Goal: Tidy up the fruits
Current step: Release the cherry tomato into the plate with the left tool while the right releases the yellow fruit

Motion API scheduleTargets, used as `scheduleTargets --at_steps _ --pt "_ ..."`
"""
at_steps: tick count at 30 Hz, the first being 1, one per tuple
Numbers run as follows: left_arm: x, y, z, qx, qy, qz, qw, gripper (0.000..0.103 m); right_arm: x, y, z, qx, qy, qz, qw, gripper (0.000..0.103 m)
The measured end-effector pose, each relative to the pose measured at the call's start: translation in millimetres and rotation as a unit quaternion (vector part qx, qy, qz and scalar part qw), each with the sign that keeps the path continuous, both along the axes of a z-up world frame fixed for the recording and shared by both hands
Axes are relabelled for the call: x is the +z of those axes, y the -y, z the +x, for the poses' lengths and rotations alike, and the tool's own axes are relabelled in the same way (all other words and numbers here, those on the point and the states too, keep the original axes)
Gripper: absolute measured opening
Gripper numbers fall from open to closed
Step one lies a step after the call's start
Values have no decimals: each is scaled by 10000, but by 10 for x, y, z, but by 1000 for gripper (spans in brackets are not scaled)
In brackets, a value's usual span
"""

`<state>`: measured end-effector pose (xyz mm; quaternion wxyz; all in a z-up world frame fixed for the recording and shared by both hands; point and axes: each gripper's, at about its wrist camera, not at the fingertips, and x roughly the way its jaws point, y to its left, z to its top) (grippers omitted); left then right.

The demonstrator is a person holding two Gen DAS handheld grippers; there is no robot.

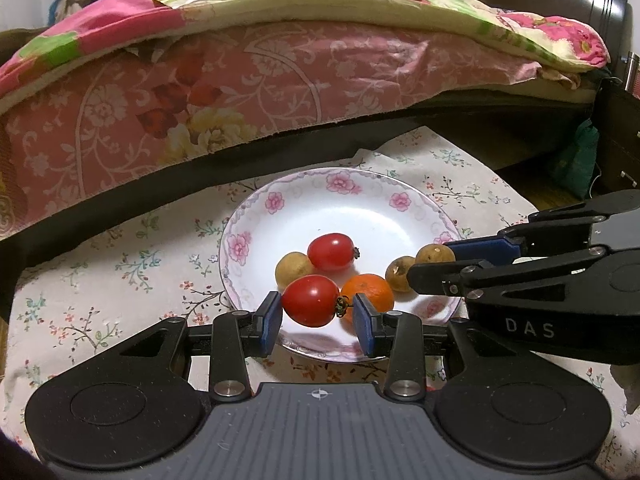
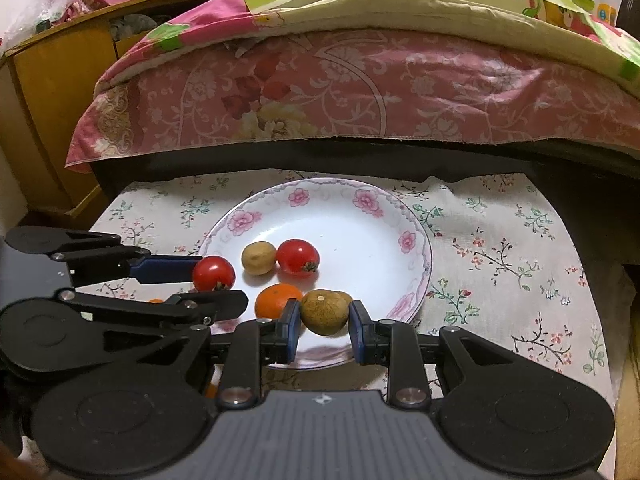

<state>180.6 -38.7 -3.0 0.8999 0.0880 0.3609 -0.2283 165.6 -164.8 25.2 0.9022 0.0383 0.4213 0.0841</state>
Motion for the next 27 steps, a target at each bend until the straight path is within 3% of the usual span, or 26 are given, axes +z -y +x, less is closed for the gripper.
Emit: scheduleTargets --at_steps 27 --pt "-30 -9 177 100 21 1 9999 49 -99 52 299 -50 150 -69 9999 26"
